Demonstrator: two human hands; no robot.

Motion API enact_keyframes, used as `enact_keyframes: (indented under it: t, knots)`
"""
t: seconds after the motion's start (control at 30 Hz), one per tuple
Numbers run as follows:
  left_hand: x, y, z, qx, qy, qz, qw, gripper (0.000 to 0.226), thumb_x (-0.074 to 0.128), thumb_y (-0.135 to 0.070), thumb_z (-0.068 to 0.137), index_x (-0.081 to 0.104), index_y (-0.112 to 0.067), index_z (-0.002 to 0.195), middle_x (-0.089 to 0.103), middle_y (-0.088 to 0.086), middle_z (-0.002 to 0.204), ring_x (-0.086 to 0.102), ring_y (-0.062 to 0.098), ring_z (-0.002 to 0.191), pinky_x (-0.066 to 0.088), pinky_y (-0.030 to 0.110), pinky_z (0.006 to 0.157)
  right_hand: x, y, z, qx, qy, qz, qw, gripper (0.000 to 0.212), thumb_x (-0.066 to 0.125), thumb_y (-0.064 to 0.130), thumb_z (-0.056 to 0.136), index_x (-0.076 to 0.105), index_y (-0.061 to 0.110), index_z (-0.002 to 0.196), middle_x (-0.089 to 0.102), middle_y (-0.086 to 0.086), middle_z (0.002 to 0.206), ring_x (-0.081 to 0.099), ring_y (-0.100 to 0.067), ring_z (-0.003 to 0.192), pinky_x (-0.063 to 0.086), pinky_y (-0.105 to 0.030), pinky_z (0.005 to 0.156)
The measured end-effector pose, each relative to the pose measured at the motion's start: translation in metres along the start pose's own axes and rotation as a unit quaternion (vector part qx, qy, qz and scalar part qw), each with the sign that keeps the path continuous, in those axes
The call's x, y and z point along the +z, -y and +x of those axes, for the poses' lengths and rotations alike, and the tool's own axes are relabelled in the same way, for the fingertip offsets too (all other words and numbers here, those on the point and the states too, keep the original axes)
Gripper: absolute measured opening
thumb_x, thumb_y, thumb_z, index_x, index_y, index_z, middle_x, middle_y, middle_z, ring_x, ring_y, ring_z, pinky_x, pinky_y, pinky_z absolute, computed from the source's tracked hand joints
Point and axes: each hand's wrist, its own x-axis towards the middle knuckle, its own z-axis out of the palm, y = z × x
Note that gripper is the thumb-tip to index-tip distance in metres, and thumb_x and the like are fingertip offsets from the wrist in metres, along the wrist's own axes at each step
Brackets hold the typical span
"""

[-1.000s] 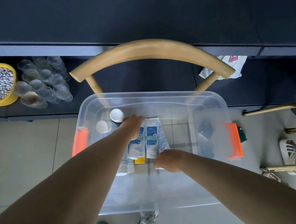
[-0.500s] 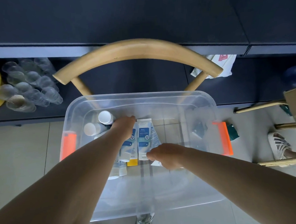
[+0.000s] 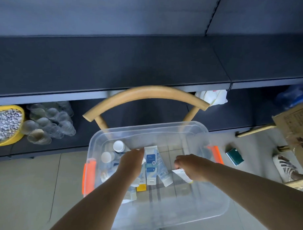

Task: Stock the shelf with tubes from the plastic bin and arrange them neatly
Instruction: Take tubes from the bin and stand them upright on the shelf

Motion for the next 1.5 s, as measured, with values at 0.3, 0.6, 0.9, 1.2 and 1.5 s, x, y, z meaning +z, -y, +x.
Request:
enact_keyframes:
  t: [0.3, 0.6, 0.9, 1.2, 1.5]
  knots:
    - [-0.081, 0.023, -0.064, -0.032, -0.047, -0.128, 0.990, 0.028, 0.049, -0.002, 0.086, 0.062, -0.024, 0.097, 0.065, -0.003, 0.108, 0.059, 0.014, 0.103, 0.043, 0.019, 0.082, -0.094, 0.016, -0.077, 0.062, -0.104, 0.051, 0.991, 0.034, 0.042, -0.003, 0.090, 0.054, 0.018, 0.113, 0.052, 0.007, 0.111, 0.045, -0.012, 0.093, 0.032, -0.022, 0.073]
    - [-0.210, 0.048, -0.147, 0.019, -0.134, -0.203, 0.970, 0.024, 0.054, -0.005, 0.078, 0.052, -0.029, 0.074, 0.050, -0.012, 0.065, 0.048, 0.001, 0.057, 0.033, 0.009, 0.048, -0.216, 0.084, -0.163, 0.058, -0.216, 0.056, 0.973, 0.028, 0.044, 0.002, 0.089, 0.048, 0.029, 0.094, 0.050, 0.009, 0.101, 0.053, -0.014, 0.091, 0.045, -0.025, 0.073]
    - [-0.357, 0.096, -0.219, 0.043, -0.204, -0.174, 0.962, 0.013, 0.059, -0.005, 0.079, 0.063, -0.017, 0.084, 0.057, -0.003, 0.085, 0.054, 0.014, 0.081, 0.040, 0.016, 0.061, -0.345, 0.162, -0.235, 0.031, -0.337, 0.056, 0.939, 0.024, 0.050, 0.003, 0.091, 0.055, 0.026, 0.092, 0.059, 0.004, 0.103, 0.056, -0.017, 0.095, 0.048, -0.031, 0.078]
    - [-0.488, 0.161, -0.238, 0.007, -0.277, -0.216, 0.936, 0.015, 0.066, -0.004, 0.080, 0.066, -0.011, 0.094, 0.065, 0.004, 0.094, 0.059, 0.017, 0.083, 0.048, 0.018, 0.061, -0.466, 0.194, -0.235, -0.023, -0.425, 0.085, 0.901, 0.027, 0.051, -0.006, 0.087, 0.056, 0.020, 0.093, 0.056, 0.002, 0.101, 0.055, -0.020, 0.099, 0.048, -0.027, 0.076]
    - [-0.559, 0.204, -0.196, -0.008, -0.313, -0.261, 0.913, 0.016, 0.067, 0.000, 0.080, 0.066, -0.004, 0.095, 0.065, 0.009, 0.094, 0.063, 0.024, 0.087, 0.057, 0.035, 0.080, -0.549, 0.197, -0.171, -0.014, -0.466, 0.056, 0.883, 0.028, 0.051, -0.006, 0.087, 0.055, 0.022, 0.092, 0.058, -0.001, 0.109, 0.057, -0.023, 0.106, 0.049, -0.034, 0.085]
